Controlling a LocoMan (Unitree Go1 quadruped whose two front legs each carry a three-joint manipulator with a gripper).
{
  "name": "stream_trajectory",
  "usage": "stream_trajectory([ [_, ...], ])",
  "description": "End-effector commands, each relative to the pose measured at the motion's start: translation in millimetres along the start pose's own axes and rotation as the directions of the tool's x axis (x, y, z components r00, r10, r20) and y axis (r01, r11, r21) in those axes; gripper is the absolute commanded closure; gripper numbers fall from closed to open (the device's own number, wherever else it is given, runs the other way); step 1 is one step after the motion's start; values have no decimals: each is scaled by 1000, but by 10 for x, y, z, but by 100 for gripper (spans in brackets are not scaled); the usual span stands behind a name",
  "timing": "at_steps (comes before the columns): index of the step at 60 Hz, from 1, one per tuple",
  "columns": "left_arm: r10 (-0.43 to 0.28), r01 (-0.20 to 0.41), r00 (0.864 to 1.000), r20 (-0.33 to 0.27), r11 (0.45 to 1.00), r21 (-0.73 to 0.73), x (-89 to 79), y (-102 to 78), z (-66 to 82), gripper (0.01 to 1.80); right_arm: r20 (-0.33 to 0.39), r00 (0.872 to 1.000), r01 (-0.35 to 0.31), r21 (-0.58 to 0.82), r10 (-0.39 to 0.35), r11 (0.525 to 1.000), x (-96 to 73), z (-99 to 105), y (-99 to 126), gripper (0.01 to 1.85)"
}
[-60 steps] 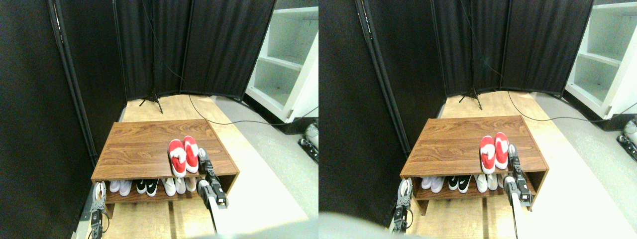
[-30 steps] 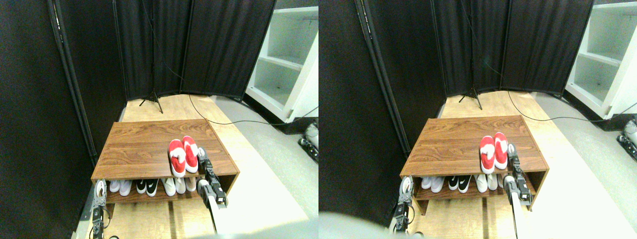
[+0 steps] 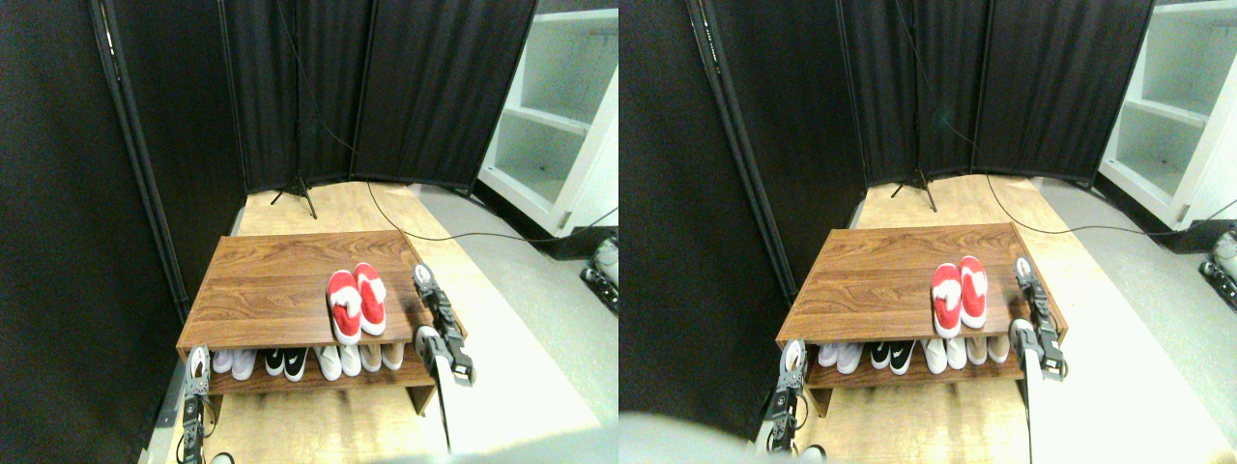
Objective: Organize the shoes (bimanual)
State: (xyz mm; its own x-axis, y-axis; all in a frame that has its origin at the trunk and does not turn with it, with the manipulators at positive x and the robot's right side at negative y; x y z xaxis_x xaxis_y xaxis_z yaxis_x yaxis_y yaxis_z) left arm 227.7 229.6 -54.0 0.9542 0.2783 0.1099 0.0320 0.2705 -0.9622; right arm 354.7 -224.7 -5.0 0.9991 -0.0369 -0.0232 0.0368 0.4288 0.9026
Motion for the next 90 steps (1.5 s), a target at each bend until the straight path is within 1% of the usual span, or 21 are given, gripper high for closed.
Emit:
stream_trajectory([
  [1,-34,34,999,0,999,-12,36,-65,-15,179,41,997,-72,-15,72,997,-167,150,158,185],
  [5,-29,29,1000,7,1000,-10,33,-71,-18,179,48,995,-82,-1,82,997,-399,184,174,185],
  [9,-26,26,1000,10,1000,-8,31,-72,-19,179,36,993,-108,-6,108,994,-515,187,166,185],
  [12,-28,28,1000,4,1000,-14,33,-72,-20,179,84,992,-84,-111,94,990,-732,167,168,185],
  [14,-28,28,1000,3,999,-15,33,-72,-20,179,90,992,-75,-114,85,991,-768,162,169,185],
  [15,-27,27,1000,3,1000,-13,33,-75,-21,180,96,994,-47,-90,55,995,-898,146,161,185],
  [16,-27,27,1000,3,1000,-13,33,-75,-21,180,96,994,-47,-90,55,995,-898,146,161,185],
  [18,-31,31,1000,-2,999,-9,35,-73,-18,180,73,995,-66,-86,72,994,-1022,118,104,185],
  [20,-32,32,999,-2,999,-7,36,-72,-17,180,65,995,-65,-83,70,994,-1043,111,93,185],
  [23,-29,29,1000,-7,1000,3,36,-70,-8,178,49,998,-39,-46,41,998,-1190,54,47,185],
  [27,-29,29,1000,-10,1000,3,37,-67,0,177,42,998,-42,-53,45,998,-1271,15,29,185],
  [33,-32,32,999,-16,999,8,41,-68,4,178,1,999,-32,3,32,999,-1429,-97,-7,185],
  [36,-26,26,1000,-12,1000,5,36,-68,7,178,-64,998,-29,-7,28,1000,-1515,-192,-16,185],
  [40,-27,27,1000,-12,1000,3,33,-71,6,178,-117,993,4,72,4,997,-1581,-299,-47,185],
  [46,-22,22,1000,-17,1000,0,27,-76,6,180,-150,989,-3,40,9,999,-1618,-427,-98,185],
  [51,-21,21,1000,-21,1000,0,23,-81,8,179,-198,980,0,66,13,998,-1606,-525,-121,185],
  [52,-21,21,1000,-17,1000,-1,20,-85,7,179,-221,975,19,93,2,995,-1600,-553,-120,185],
  [58,-22,22,999,-28,1000,2,13,-84,16,179,-217,976,13,77,4,997,-1568,-563,-115,185],
  [61,-24,24,999,-29,1000,4,4,-80,25,179,-200,979,-18,57,29,998,-1543,-526,-117,185],
  [80,-21,21,1000,-20,1000,-11,-54,-112,24,178,-180,983,-26,65,37,998,-1475,-443,-34,185],
  [90,-8,7,999,-48,1000,-23,-139,-132,-2,177,-176,983,-30,63,41,998,-1467,-437,-13,185],
])
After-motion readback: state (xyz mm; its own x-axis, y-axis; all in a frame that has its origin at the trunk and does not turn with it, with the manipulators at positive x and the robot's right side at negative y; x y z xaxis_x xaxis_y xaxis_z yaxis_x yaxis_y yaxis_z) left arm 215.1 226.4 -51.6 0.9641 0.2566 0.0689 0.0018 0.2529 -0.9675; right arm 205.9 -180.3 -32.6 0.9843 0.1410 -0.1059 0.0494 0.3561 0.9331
